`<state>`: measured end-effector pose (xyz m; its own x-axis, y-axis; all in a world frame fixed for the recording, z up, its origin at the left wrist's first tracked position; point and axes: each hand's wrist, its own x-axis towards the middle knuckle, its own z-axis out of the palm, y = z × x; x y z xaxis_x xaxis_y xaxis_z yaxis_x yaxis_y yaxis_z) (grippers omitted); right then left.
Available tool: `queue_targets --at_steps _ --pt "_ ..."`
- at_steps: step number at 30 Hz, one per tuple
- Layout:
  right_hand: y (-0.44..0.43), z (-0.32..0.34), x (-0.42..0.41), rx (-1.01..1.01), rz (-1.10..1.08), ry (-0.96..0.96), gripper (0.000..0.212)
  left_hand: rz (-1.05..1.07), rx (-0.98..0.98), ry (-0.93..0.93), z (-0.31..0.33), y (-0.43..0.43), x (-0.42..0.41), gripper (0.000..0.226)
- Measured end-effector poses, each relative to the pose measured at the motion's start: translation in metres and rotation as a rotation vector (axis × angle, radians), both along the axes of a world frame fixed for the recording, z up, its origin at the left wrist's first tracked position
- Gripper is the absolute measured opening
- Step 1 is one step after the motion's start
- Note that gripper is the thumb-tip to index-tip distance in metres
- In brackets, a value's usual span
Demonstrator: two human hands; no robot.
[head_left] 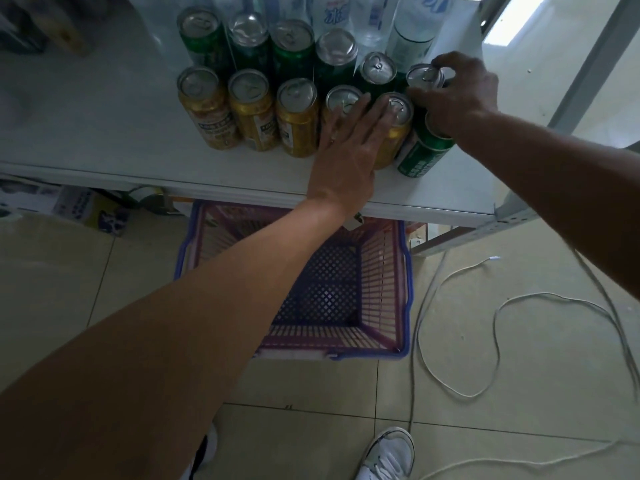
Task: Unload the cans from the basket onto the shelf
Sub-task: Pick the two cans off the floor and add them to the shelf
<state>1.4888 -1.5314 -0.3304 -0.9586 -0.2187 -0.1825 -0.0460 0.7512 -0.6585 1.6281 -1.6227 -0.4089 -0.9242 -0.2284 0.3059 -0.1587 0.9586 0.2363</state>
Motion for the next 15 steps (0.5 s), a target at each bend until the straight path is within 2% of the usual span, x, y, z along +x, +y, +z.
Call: queue_targets --at_steps 5,11,15 --pt "-0.002 -0.004 -0.003 0.004 0.013 0.028 0.064 0.020 0.026 0.024 0.001 0.003 0.000 0.084" --pt "0.028 -0.007 0.030 0.064 -0.038 -0.085 0.077 0.009 0.017 0.002 0.002 0.002 0.003 0.086" --pt "0.051 -0.021 0.055 0.060 0.047 -0.155 0.070 0.004 -0.013 -0.048 0.003 0.001 0.004 0.090"
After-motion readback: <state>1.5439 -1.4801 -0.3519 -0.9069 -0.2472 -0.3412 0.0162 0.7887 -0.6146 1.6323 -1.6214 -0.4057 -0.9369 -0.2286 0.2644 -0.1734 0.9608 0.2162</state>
